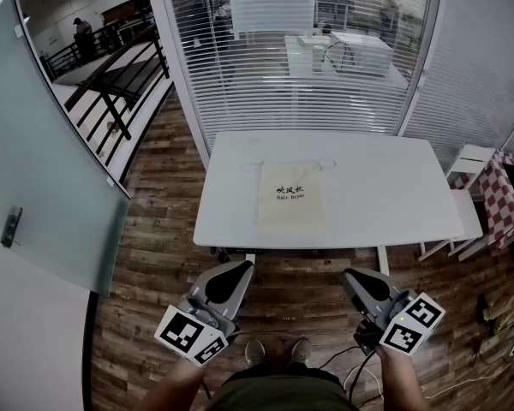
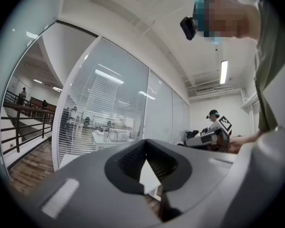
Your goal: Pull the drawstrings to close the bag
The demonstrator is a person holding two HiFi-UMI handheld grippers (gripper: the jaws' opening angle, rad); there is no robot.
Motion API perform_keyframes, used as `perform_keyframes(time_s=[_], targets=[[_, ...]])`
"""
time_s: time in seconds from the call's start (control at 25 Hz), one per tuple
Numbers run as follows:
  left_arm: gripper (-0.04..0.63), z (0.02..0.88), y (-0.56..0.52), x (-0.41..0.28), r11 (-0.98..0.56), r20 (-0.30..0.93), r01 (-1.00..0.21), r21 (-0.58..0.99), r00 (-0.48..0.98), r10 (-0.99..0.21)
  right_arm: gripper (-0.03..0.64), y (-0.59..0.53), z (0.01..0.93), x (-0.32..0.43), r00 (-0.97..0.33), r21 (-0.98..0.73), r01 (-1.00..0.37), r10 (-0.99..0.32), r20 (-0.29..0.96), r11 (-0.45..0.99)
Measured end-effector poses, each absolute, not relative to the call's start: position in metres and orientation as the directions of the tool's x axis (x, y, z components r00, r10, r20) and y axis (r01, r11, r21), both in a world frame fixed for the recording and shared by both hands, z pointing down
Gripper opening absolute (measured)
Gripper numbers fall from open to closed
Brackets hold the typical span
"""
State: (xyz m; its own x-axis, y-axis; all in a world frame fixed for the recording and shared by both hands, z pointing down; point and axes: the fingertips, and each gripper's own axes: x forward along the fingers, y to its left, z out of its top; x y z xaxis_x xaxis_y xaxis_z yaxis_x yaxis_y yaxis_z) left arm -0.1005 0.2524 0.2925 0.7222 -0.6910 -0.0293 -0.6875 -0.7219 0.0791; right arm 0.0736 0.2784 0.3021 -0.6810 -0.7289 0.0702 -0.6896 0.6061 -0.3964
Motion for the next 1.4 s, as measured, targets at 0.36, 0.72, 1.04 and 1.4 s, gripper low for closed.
perform_keyframes(time_s=[0.36, 0.72, 1.04, 1.4], targets=[[0.008, 0.295, 0.256, -0.098, -0.720, -0.022, -0.689, 0.083, 0.721, -0.692, 0.009, 0.282, 0.301, 0.072, -0.691, -0.394, -0.681, -0.720, 0.067, 0.617], [0.008, 0.303, 0.255, -0.074, -0.697, -0.012, -0.714, 0.074, 0.698, -0.716, 0.009, 0.275, 0.306, 0.099, -0.696, -0.393, -0.675, -0.716, 0.057, 0.625], [0.008, 0.316, 0.254, -0.051, -0.668, 0.008, -0.740, 0.074, 0.671, -0.742, 0.009, 0.268, 0.322, 0.124, -0.712, -0.410, -0.660, -0.698, 0.076, 0.629], [0.008, 0.324, 0.254, -0.039, -0.664, 0.018, -0.743, 0.083, 0.667, -0.745, 0.009, 0.268, 0.326, 0.138, -0.713, -0.414, -0.659, -0.696, 0.078, 0.628]])
